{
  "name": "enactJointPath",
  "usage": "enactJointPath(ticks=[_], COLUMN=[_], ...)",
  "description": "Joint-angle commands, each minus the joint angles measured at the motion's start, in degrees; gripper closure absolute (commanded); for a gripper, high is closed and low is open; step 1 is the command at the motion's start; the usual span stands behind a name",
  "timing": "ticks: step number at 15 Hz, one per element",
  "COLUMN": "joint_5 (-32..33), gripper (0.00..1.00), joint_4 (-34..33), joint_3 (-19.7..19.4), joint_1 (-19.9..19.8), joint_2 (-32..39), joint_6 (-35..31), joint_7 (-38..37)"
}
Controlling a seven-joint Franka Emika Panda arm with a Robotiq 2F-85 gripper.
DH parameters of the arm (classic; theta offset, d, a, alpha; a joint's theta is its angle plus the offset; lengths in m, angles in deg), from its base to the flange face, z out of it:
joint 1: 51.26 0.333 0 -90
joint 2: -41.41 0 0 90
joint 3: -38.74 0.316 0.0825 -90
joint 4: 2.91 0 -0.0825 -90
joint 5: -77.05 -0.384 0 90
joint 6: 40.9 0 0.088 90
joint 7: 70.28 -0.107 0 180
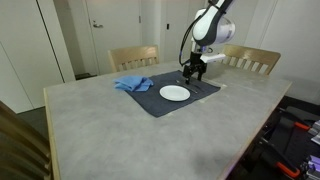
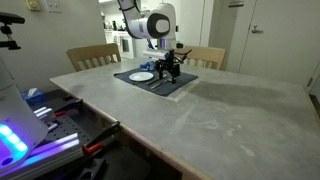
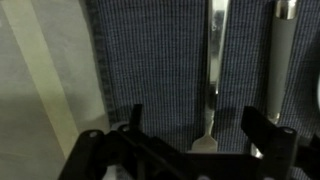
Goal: Put the right most fork on the plate
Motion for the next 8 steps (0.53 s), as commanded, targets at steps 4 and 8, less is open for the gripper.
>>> enactJointPath(ticks=[4,8], joint_5=[2.2,2.7], gripper=[0.00,0.00], joint_4=[-0.5,-0.5], joint_3=[-1.3,-1.7], joint_1=[1.8,2.7], joint_2=[0.6,0.5], joint_6=[-0.1,0.0], joint_7=[-2.0,-2.7])
